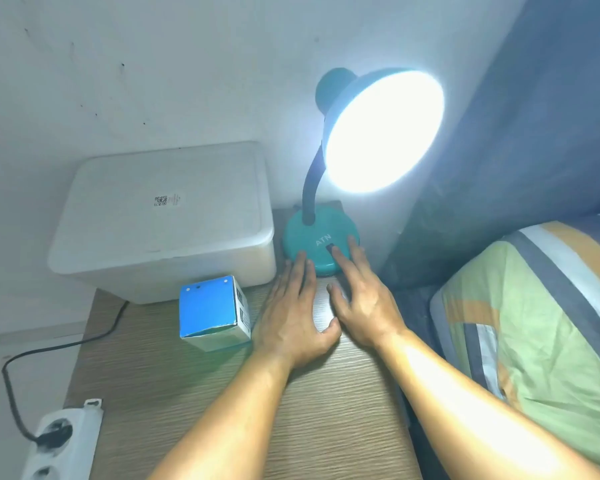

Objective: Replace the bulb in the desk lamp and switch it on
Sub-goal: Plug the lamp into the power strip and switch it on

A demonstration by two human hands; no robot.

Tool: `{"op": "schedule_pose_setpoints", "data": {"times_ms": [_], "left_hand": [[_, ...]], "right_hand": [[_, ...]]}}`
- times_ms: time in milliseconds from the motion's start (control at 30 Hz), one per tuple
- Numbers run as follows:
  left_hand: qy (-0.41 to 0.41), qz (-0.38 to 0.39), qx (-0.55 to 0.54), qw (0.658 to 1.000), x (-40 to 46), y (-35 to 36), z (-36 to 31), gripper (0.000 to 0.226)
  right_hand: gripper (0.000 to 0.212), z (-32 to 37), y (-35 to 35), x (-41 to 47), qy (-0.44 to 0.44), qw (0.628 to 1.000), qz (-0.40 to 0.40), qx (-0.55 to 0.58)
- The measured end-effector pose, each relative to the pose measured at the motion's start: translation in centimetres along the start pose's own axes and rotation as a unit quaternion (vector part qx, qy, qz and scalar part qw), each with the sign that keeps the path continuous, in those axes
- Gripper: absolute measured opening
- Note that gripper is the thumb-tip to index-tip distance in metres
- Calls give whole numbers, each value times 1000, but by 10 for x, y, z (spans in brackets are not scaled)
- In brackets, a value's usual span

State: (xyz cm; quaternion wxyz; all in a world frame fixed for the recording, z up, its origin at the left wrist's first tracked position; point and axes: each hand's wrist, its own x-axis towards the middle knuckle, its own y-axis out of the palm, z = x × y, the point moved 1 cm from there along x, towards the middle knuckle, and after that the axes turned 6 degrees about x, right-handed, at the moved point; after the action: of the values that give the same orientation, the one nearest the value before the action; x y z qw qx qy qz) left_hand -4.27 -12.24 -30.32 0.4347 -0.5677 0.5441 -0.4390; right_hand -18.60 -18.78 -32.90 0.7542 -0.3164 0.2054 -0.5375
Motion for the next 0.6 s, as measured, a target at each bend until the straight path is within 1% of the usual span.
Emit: {"op": "schedule_pose_setpoints", "data": {"times_ms": [167,300,600], "left_hand": [[-2,7,-5,1000,1,-2,-1,92],[-9,5,1,1000,0,-6,-3,90],[-5,2,-9,1000,0,-8,-3,91]], "right_hand": [[65,1,-1,-2,-10,1000,-3,5],[64,0,2,0,2,1000,4,-8],[63,0,2,0,-11,1000,0,-10]]}}
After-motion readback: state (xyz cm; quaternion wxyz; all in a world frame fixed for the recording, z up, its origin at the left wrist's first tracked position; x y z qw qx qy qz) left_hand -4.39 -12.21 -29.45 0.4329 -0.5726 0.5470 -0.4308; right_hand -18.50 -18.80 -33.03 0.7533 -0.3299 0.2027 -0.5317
